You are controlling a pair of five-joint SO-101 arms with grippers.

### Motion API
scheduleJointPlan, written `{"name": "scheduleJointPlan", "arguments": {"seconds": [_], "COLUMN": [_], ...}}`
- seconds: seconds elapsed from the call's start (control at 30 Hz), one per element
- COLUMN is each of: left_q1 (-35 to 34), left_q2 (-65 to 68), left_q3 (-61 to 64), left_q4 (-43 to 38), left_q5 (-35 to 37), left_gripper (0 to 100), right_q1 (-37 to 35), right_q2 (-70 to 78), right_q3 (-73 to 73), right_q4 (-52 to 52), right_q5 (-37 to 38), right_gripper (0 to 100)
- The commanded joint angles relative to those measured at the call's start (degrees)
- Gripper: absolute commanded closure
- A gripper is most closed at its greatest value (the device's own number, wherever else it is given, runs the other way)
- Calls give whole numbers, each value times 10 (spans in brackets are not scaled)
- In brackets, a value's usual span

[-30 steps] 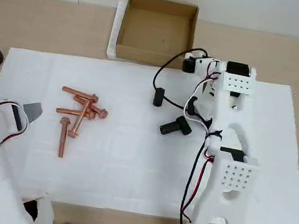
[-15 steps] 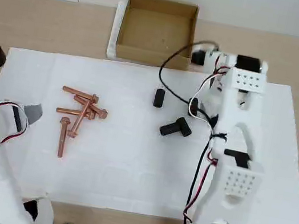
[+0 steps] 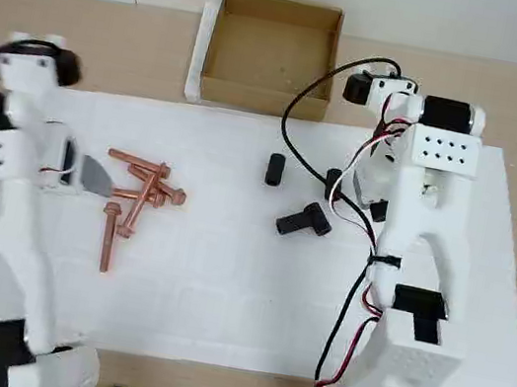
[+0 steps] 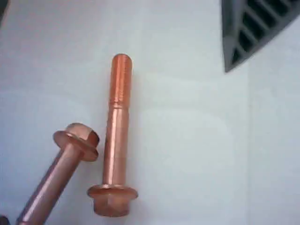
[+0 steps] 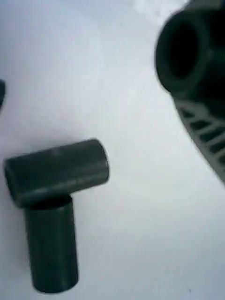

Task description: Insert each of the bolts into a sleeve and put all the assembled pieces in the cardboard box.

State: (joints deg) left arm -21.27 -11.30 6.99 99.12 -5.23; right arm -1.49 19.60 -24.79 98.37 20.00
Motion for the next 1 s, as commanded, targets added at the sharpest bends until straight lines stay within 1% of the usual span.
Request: {"name": "scheduleJointPlan", "arguments": {"seconds": [0.0, 0.13, 0.2, 0.37, 0.5, 0.63, 0.77, 0.97], "left_q1": [16, 15, 15, 15, 15, 15, 18, 18], "left_q2": [27, 64, 77, 110, 142, 178, 215, 229], "left_q3": [-15, 22, 44, 83, 101, 100, 100, 101], "left_q4": [-1, -32, -60, -145, -191, -205, -207, -213], "left_q5": [2, 2, 6, 43, 47, 47, 45, 44], "left_gripper": [698, 698, 698, 701, 761, 804, 804, 804], "right_q1": [7, 7, 7, 7, 6, 6, 4, 4], "right_q2": [-44, -44, -43, -41, -41, -41, -41, -41], "right_q3": [0, 0, 0, 0, 8, 16, 18, 18], "right_q4": [9, 9, 9, 8, 8, 7, 7, 7], "right_q5": [-4, -4, -4, -5, -5, -5, -5, -5], "right_gripper": [995, 995, 995, 995, 995, 995, 995, 995]}}
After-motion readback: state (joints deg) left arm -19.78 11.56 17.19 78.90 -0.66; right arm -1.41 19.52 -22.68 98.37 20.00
